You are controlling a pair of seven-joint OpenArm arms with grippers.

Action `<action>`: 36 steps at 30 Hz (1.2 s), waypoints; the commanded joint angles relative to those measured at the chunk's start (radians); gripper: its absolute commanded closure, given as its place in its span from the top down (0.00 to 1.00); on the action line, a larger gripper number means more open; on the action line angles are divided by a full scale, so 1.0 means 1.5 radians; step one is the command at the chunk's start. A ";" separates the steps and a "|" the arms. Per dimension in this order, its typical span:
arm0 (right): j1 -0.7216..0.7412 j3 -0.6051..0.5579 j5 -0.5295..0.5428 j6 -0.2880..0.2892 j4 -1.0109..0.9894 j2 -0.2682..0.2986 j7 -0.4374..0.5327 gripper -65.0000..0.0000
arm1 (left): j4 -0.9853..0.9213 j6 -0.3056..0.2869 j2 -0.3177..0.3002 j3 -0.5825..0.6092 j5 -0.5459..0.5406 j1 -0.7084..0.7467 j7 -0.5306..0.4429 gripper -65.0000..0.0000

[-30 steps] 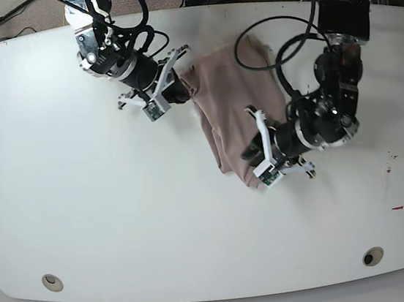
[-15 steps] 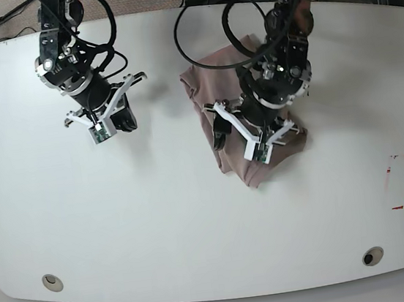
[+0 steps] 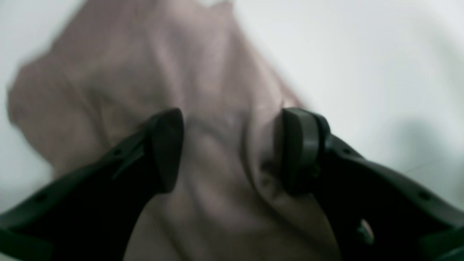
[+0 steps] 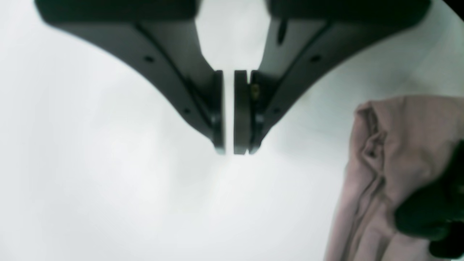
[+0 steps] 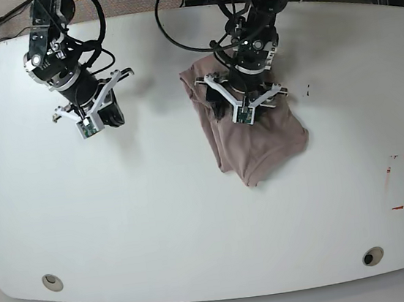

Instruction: Fold the T-shirt properly

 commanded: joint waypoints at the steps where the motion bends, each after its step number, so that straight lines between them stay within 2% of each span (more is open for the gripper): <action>1: 0.004 0.001 0.011 0.006 0.010 0.003 0.018 0.06 | -0.057 0.001 -0.001 -0.001 0.004 -0.005 -0.009 0.58; 6: 0.003 0.001 0.011 0.006 0.011 0.003 0.018 0.06 | -0.109 -0.002 -0.041 -0.039 0.001 -0.003 -0.010 0.58; 9: 0.003 0.001 0.011 0.006 0.011 0.003 0.018 0.06 | -0.120 -0.030 -0.063 -0.061 -0.013 -0.002 -0.005 0.58; 16: -0.007 0.001 0.011 0.006 0.012 0.003 0.018 0.06 | -0.112 -0.227 -0.184 -0.160 -0.072 0.010 0.049 0.58; 23: -0.024 0.000 0.011 0.006 0.014 0.002 0.019 0.06 | -0.162 -0.387 -0.307 -0.242 -0.075 0.011 0.072 0.58; 26: -0.026 -0.002 0.011 0.006 0.014 0.002 0.020 0.06 | -0.222 -0.423 -0.360 -0.257 -0.074 0.007 0.072 0.58; 29: -0.027 -0.002 0.011 0.006 0.014 -0.004 0.020 0.06 | -0.272 -0.441 -0.396 -0.259 -0.074 -0.001 0.069 0.58; 36: -0.027 0.001 0.010 0.007 0.014 -0.031 0.022 0.06 | -0.380 -0.488 -0.458 -0.266 -0.074 -0.059 0.069 0.58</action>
